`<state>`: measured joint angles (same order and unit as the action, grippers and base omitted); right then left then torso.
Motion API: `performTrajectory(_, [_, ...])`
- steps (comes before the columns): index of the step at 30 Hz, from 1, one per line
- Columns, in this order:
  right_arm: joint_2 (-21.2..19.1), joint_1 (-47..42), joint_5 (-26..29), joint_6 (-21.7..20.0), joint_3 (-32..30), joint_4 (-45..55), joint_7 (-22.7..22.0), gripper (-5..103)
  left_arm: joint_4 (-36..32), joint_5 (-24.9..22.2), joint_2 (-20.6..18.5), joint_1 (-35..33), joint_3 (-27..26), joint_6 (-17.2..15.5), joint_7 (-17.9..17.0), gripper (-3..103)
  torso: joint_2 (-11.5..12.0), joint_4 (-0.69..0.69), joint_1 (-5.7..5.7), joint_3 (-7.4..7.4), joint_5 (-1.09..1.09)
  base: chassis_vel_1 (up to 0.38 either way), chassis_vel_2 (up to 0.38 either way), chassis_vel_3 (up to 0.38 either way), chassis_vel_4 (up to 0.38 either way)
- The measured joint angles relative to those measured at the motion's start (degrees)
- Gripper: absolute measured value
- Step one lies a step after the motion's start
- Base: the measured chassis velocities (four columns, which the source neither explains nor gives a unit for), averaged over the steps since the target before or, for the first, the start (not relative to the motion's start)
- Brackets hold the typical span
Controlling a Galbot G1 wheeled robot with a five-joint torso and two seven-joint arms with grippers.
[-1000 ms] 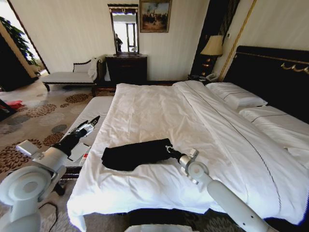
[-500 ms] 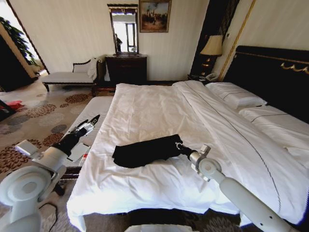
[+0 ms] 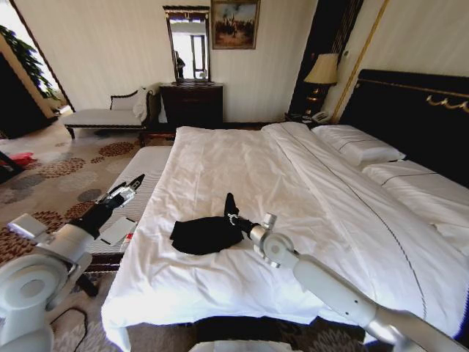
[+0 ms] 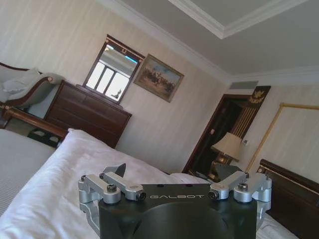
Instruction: Fold the clothes on the bed.
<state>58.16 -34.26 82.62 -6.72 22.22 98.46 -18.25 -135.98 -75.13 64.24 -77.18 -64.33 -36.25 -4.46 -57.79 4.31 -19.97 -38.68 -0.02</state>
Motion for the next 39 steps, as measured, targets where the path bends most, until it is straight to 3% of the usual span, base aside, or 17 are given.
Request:
performTrajectory(8, [10.01,2.06,-2.32,0.38,5.46,-5.9,1.59,6,0.87,-0.34,-0.67,0.03,-1.91,-0.02,-0.04,100,0.0,-0.02,0.0,0.0,0.01,0.0,0.0,0.0,0.0])
performTrajectory(13, [12.96,1.94,-3.3,0.5,6.84,-7.34,1.89,6,1.23,-0.22,-0.6,0.32,-1.48,-0.05,-0.12,100,0.0,-0.01,0.0,0.0,0.0,0.0,0.0,0.0,0.0])
performTrajectory(33, [15.06,0.92,-4.67,0.53,8.93,-8.04,0.21,3,2.45,0.53,-0.24,1.13,0.11,-0.06,-0.19,100,0.0,-0.01,0.02,0.0,0.02,0.0,0.0,0.0,0.0])
performTrajectory(39, [14.76,0.38,-6.11,2.02,9.05,-6.64,1.91,19,2.68,0.71,-0.23,0.78,-0.29,-0.02,-0.18,100,0.0,-0.01,0.01,0.0,0.02,0.0,0.0,0.0,0.0])
